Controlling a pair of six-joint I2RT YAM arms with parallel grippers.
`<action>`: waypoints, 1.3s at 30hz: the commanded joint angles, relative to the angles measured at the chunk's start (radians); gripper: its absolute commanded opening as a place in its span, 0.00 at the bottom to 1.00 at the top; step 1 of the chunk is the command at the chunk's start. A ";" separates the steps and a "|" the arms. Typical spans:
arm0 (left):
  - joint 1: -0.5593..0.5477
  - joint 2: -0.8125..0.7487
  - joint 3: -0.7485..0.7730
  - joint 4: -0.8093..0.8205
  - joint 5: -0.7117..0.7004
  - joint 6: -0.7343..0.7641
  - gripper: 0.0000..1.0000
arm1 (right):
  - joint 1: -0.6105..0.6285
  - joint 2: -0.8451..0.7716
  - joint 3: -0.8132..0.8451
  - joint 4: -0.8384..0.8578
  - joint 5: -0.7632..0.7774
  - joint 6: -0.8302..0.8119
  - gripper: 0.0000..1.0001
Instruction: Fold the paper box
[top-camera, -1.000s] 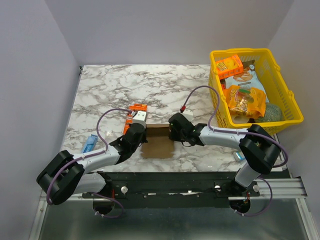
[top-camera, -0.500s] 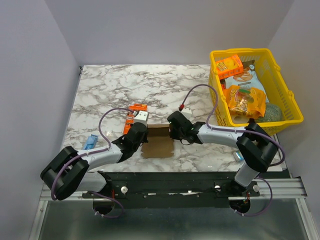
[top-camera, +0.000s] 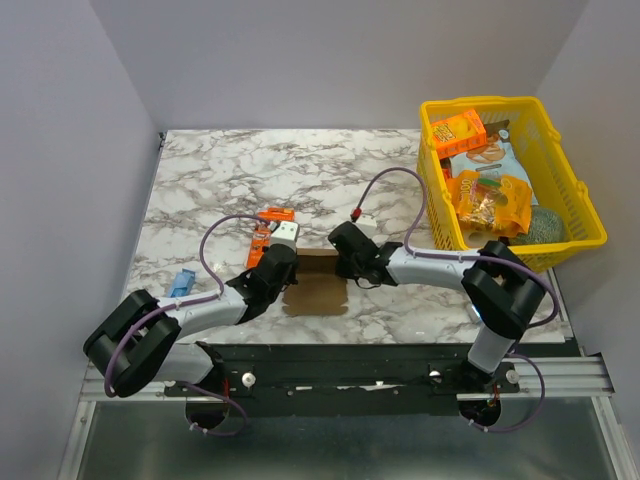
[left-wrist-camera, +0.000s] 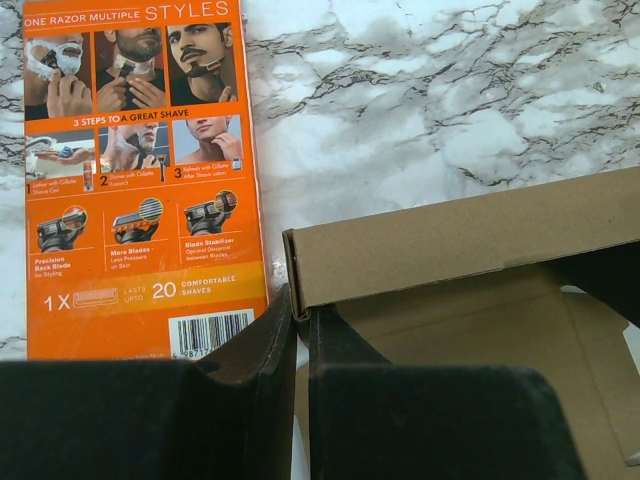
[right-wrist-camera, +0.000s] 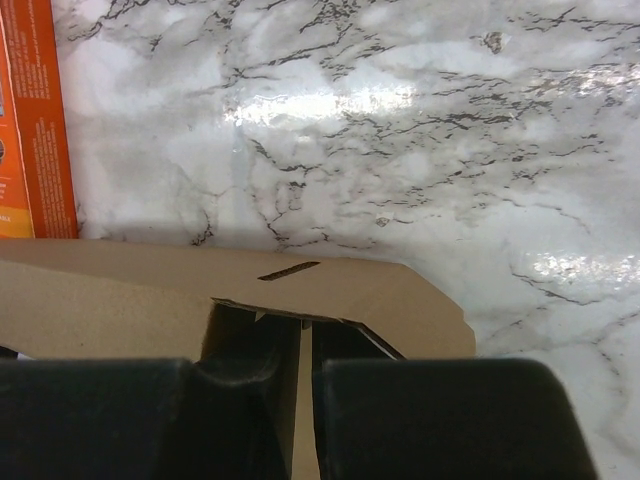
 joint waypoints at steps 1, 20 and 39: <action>-0.018 0.014 0.019 -0.004 0.039 0.001 0.00 | 0.028 0.045 0.042 0.066 -0.026 0.016 0.16; 0.028 -0.008 0.009 -0.048 -0.024 0.018 0.00 | 0.072 -0.107 -0.045 -0.015 0.055 -0.042 0.40; 0.040 -0.011 0.005 -0.031 0.039 0.012 0.00 | -0.041 -0.365 0.025 -0.242 0.000 -0.176 0.50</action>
